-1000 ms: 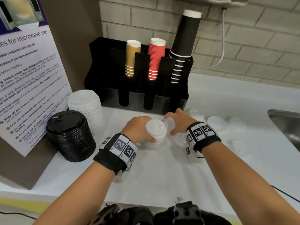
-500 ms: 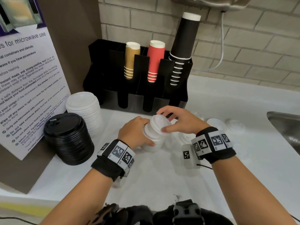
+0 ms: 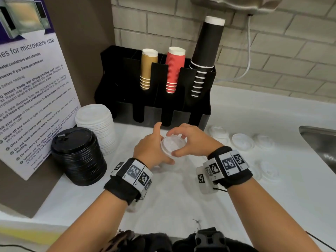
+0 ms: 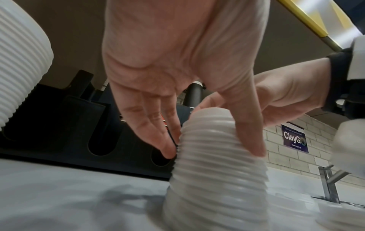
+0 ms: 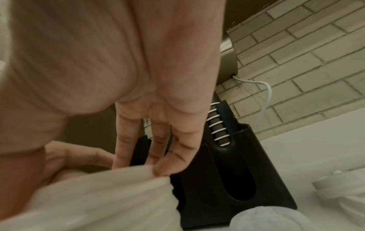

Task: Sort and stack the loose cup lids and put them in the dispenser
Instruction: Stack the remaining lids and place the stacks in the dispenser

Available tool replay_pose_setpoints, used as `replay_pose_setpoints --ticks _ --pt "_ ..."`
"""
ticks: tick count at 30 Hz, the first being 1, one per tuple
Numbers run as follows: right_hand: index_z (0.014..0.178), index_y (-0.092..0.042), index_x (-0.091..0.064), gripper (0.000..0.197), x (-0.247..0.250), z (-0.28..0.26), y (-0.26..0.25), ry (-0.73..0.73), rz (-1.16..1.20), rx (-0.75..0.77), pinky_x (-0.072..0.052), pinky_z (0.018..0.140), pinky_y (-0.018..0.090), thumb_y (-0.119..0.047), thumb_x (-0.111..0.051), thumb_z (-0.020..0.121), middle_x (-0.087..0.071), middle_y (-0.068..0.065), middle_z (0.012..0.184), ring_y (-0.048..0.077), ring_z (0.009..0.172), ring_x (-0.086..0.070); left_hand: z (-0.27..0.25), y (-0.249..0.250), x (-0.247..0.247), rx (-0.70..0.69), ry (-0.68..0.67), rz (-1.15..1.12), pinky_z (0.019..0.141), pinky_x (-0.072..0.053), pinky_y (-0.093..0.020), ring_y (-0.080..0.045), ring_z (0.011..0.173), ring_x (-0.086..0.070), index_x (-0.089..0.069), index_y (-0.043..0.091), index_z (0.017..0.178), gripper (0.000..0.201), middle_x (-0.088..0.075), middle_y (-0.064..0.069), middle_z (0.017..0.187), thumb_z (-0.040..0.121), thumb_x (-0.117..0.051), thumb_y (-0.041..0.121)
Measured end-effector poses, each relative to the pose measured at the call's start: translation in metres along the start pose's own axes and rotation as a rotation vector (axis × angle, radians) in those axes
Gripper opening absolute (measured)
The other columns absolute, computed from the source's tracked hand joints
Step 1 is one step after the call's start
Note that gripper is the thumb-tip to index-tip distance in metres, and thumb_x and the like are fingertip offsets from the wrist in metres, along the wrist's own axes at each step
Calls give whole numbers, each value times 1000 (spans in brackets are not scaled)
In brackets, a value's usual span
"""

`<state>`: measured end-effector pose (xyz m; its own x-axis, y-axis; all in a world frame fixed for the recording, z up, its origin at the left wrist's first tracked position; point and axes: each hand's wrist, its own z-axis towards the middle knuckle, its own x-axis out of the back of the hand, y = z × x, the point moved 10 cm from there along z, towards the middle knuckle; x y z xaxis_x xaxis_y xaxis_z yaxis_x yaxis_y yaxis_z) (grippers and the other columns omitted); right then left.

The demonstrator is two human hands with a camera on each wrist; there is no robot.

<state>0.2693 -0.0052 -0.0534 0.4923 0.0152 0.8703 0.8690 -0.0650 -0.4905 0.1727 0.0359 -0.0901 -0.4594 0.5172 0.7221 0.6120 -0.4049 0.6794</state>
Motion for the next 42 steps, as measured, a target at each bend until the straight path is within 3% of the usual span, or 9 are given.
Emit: replay_pose_setpoints --ticks 4,9,12,15,21,29,36,39,42 --pt "120 -25 -61 58 -6 1 -3 -2 -11 -3 -45 88 28 -24 -83 67 -53 3 114 17 100 -51 1 3 2 -43 3 26 84 -52 -35 -17 100 -61 -53 33 129 81 -65 10 110 57 -89 37" --pt "115 -24 -63 44 2 1 22 0 147 -43 -48 84 21 -31 -80 75 -60 -2 110 15 101 -57 6 0 3 -47 1 77 81 -50 -33 -15 97 -60 -64 35 117 64 -66 13 105 59 -87 47" --pt "124 -16 -60 41 20 6 62 82 28 -182 -43 94 23 -29 -70 86 -58 5 120 22 113 -56 8 -1 3 -39 -3 75 89 -50 -37 -16 106 -58 -64 34 118 64 -66 12 114 60 -87 47" --pt "141 -21 -43 65 9 13 91 -74 -304 -321 -37 106 38 -32 -71 83 -44 11 133 32 124 -43 9 -2 3 -34 -8 87 88 -50 -37 -16 107 -58 -64 33 118 64 -66 13 115 60 -87 47" --pt "136 -23 -43 59 -9 23 95 -197 -452 -284 -44 90 34 -24 -70 83 -43 12 125 31 108 -52 10 -3 3 -35 -7 87 86 -48 -35 -16 108 -57 -63 33 119 65 -65 13 117 60 -87 48" --pt "127 -23 -42 49 -15 24 95 -233 -354 -287 -44 81 33 -26 -68 85 -39 7 111 30 95 -54 10 -1 4 -51 12 98 80 -43 -30 -13 102 -54 -63 33 117 65 -61 13 115 59 -87 48" --pt "125 -31 -46 44 36 5 75 128 161 -213 -42 76 20 -29 -68 86 -56 2 111 15 93 -55 14 6 1 -88 -3 157 82 -44 -31 -17 107 -55 -60 32 121 68 -56 12 111 60 -86 46" --pt "118 -35 -56 43 32 -11 52 214 393 -93 -46 74 12 -25 -74 80 -60 -8 109 7 94 -57 13 8 0 -92 -8 103 85 -48 -33 -18 107 -58 -39 26 141 94 -59 9 121 61 -87 41" --pt "119 -27 -61 47 16 -20 39 220 450 -33 -53 77 20 -16 -78 77 -61 -4 116 11 101 -57 13 10 -2 -103 -14 20 84 -50 -33 -18 98 -61 -17 21 149 114 -61 6 117 61 -89 32"
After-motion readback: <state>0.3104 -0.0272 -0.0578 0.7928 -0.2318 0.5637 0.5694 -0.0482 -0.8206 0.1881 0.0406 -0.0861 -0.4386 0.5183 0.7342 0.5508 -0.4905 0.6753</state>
